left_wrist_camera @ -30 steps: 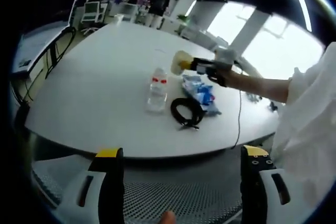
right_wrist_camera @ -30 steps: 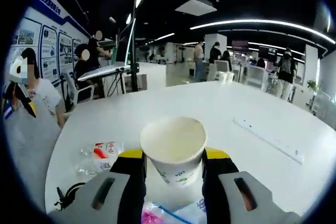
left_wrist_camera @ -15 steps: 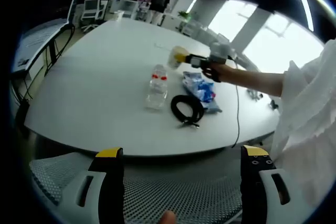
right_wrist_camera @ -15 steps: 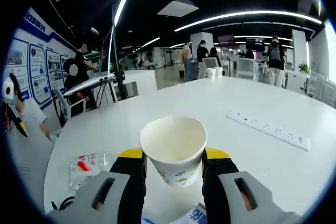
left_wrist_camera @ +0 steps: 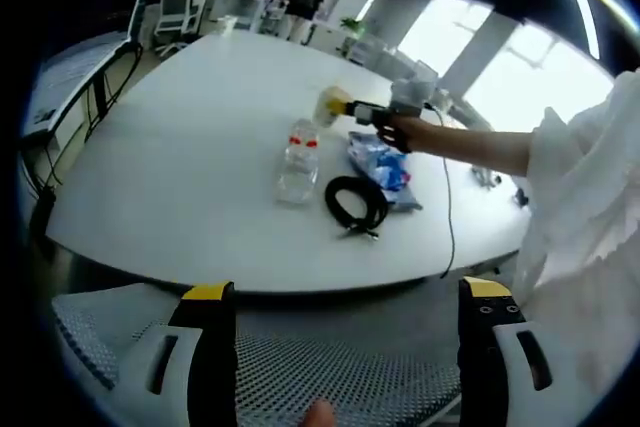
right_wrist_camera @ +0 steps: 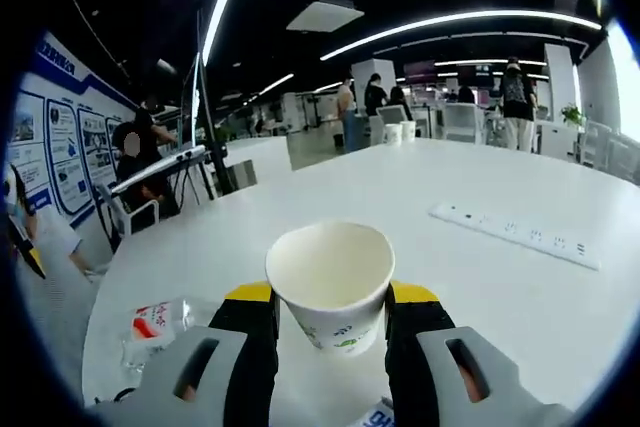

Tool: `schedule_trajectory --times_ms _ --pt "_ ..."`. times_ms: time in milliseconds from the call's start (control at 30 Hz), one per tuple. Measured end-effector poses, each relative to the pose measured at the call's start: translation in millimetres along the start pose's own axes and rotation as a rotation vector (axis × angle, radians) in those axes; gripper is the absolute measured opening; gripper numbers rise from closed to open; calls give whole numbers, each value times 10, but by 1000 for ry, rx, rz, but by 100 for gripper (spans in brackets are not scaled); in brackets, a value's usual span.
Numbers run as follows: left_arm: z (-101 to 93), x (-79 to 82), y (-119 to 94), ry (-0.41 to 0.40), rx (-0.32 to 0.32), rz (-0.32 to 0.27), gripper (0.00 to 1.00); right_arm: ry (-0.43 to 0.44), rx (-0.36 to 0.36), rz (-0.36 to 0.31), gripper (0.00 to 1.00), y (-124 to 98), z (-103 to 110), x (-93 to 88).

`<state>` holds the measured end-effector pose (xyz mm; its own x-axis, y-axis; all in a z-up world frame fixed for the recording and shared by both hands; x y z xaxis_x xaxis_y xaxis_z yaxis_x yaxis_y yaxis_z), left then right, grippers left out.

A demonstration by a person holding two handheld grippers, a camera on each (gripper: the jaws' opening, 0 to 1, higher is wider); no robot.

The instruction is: Arrange the tabletop items into an orderly group along one side of the table until the central work area is clear of visible clutter.

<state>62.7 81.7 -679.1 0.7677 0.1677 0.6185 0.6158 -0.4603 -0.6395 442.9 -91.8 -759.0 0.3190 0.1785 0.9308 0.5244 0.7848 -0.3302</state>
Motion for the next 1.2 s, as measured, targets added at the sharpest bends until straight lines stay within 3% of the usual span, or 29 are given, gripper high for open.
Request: schedule_trajectory --times_ms 433,800,1200 --pt "-21 -9 -35 -12 8 -14 88 7 0 10 39 49 -23 -55" --pt "-19 -5 0 -16 1 -16 88 -76 -2 87 37 34 7 -130" --pt "4 8 -25 -12 3 -18 88 -52 -2 113 38 -20 21 -159"
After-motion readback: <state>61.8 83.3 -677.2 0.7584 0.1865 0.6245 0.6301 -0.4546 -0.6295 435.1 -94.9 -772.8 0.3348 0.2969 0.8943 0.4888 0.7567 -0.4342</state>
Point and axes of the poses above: the point that each gripper's makers call its tool centre point, and the gripper's own axes: y roughly forward along the fingers, z roughly to its left, x roughly out of its top, the point moved 7 cm from there along -y, roughly backward along the fingers, and after that the axes turned 1 degree about -z, right-handed, at the moved point
